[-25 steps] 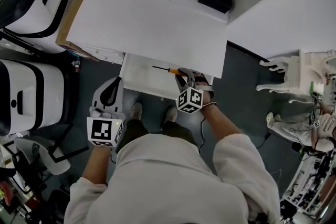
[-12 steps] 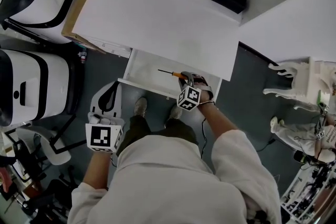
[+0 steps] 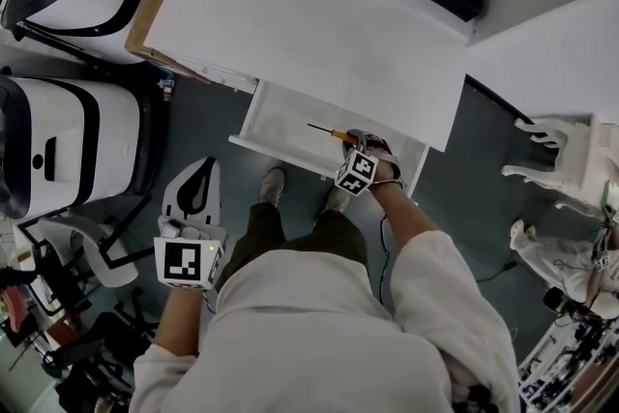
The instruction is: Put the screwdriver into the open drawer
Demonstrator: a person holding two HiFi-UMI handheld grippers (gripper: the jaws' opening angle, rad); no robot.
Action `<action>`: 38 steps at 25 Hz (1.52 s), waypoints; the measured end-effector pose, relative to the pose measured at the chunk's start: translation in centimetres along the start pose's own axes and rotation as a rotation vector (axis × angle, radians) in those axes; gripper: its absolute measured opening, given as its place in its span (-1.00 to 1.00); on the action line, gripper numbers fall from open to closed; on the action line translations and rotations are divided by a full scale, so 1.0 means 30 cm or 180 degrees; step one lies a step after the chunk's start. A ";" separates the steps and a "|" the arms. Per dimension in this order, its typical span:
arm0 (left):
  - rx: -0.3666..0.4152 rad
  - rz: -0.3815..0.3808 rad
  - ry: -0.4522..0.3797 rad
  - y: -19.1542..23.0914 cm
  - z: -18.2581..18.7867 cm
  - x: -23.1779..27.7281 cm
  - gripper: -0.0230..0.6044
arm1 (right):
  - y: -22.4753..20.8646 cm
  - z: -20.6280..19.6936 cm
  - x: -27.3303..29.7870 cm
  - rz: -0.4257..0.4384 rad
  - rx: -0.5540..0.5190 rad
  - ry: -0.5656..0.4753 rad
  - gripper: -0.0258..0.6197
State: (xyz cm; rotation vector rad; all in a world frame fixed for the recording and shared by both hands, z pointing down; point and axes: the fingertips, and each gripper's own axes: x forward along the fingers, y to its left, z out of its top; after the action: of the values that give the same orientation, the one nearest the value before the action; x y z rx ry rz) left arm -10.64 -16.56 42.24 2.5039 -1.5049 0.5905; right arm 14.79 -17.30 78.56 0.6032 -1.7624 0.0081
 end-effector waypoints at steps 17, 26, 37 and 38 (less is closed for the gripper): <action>0.0008 0.0115 0.0287 0.032 -0.100 0.017 -0.91 | 0.085 -0.059 0.201 0.0291 0.0004 0.0175 -0.56; -0.0006 0.0145 0.0381 0.045 -0.130 0.027 -0.91 | 0.095 -0.073 0.253 0.0408 0.0029 0.0261 -0.56; -0.0020 0.0123 0.0412 0.047 -0.139 0.040 -0.91 | 0.098 -0.066 0.251 0.0452 -0.0007 0.0280 -0.55; -0.0019 0.0120 0.0410 0.047 -0.138 0.040 -0.91 | 0.098 -0.067 0.250 0.0459 -0.0010 0.0279 -0.55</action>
State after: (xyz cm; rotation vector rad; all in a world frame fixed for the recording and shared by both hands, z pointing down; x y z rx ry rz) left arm -12.39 -16.84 46.40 2.3876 -1.5072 0.7369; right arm 14.28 -17.04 86.84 0.4656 -1.7169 0.1299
